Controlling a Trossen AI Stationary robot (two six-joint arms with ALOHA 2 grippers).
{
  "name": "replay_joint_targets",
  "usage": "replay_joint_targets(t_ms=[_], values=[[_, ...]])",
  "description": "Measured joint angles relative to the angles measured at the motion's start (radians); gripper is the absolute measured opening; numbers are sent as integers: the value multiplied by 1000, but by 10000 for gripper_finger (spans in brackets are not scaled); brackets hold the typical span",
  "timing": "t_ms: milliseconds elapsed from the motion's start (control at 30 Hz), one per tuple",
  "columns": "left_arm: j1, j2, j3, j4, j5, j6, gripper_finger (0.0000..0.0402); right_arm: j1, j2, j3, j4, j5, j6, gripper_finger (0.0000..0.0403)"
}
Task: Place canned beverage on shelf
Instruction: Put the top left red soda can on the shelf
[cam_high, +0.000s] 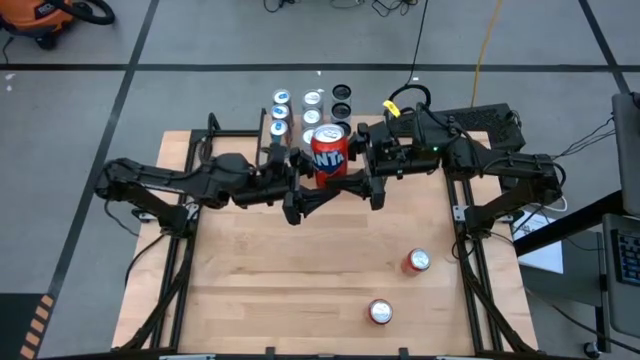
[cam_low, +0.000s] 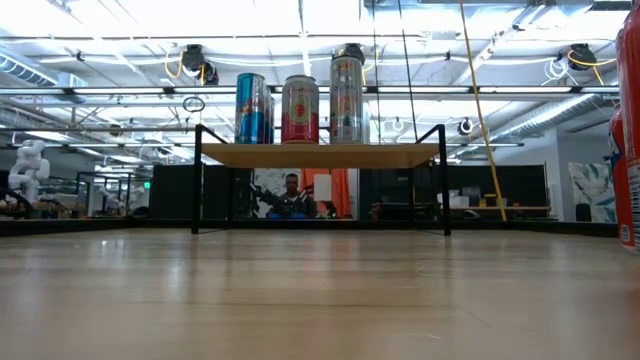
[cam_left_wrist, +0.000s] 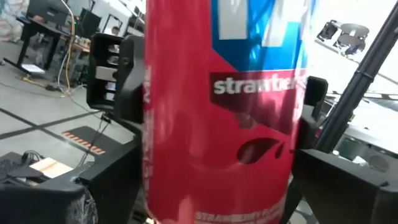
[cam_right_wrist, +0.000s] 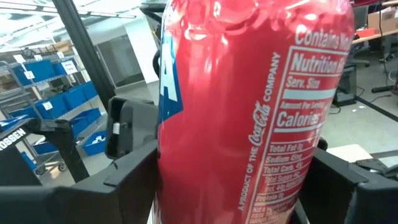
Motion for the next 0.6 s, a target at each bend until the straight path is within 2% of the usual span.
replay_joint_targets(t_ms=[167,433,600], values=[[3,7,0,3,-2,-7,388,0,14,0,-2,1,-1,291],[3,7,0,-2,43,-3,345,0,21,0,4,-2,10,291],[1,7,0,-4,62,-5,358,0,21,0,3,-4,18,291]])
